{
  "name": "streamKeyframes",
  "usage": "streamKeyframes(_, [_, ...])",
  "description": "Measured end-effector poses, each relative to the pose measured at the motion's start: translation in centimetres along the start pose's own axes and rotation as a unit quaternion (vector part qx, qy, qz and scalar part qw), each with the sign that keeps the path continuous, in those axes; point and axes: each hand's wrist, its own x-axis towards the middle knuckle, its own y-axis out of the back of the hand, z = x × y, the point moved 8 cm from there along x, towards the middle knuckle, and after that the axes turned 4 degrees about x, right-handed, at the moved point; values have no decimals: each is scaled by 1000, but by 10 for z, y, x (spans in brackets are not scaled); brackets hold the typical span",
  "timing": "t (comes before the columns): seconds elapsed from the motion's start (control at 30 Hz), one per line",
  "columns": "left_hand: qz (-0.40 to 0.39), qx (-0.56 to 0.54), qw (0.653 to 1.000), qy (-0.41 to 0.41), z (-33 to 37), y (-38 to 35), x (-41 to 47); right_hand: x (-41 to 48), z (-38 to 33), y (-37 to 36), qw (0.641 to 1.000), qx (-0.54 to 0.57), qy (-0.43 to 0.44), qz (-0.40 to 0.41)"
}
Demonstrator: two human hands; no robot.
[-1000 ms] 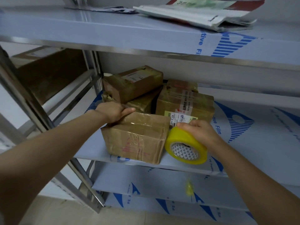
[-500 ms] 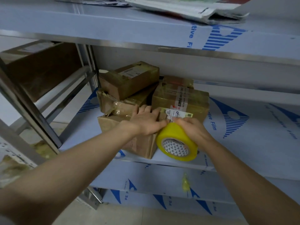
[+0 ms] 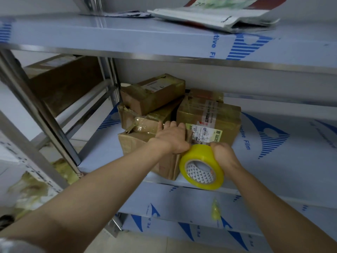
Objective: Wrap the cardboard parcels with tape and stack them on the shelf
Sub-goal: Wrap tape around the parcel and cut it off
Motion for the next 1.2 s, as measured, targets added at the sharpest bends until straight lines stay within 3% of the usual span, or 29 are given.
streamKeyframes(0.17, [29,-1,999,14,3,-4,1,0,3,-1,999,29,-14,2])
streamKeyframes(0.33, [-7,-13,1000,-10,-4,-11,3,-2,12,-4,992,124,-21,-19])
streamKeyframes(0.47, [-23,3,998,-51,-4,-7,5,-17,16,-18,962,243,-8,-122])
streamKeyframes(0.63, [-50,-21,993,-100,-18,-11,-2,-50,36,-44,944,207,18,-256])
streamKeyframes(0.83, [-18,-11,990,-138,-21,-10,-17,-77,32,-44,948,237,81,-198])
streamKeyframes(0.93, [-19,-4,988,-155,-20,-10,-23,-84,37,-39,965,177,109,-160])
streamKeyframes(1.03, [-16,-3,985,-173,-18,-9,-27,-86,61,-44,983,93,68,-143])
streamKeyframes(1.2, [-25,-16,982,-185,-19,-8,-33,-90,92,-69,963,172,-5,-208])
